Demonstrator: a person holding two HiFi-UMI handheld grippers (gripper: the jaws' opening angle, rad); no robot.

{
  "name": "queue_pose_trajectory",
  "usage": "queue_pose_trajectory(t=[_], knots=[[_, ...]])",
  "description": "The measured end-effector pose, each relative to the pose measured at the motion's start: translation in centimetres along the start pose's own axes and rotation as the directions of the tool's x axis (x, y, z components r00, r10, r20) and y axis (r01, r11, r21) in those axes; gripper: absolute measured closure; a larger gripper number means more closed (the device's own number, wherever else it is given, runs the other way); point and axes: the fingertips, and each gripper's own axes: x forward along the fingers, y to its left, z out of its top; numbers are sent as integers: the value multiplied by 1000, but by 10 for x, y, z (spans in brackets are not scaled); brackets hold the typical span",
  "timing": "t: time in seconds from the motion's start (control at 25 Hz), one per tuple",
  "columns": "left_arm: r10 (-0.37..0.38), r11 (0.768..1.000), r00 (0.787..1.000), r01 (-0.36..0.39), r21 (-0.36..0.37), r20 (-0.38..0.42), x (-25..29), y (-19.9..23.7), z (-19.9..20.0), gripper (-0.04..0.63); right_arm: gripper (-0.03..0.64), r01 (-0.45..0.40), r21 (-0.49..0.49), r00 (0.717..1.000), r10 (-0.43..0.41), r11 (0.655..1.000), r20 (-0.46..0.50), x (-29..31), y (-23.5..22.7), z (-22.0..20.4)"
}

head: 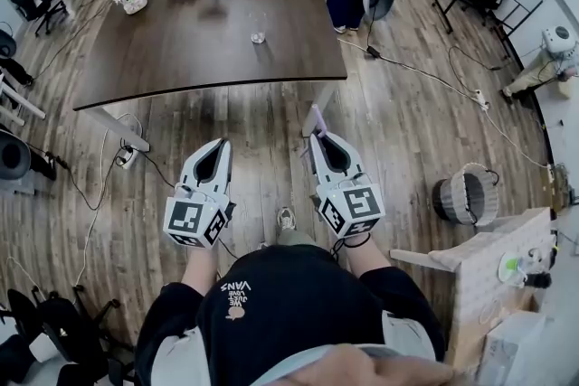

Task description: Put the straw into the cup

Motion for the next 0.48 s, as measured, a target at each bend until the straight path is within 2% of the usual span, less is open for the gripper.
queue_pose_trajectory(t=[0.48], knots=[[51, 999, 999, -51, 5, 9, 76, 17, 3, 586, 577, -55, 6, 998, 55, 998, -5, 61, -57, 6]])
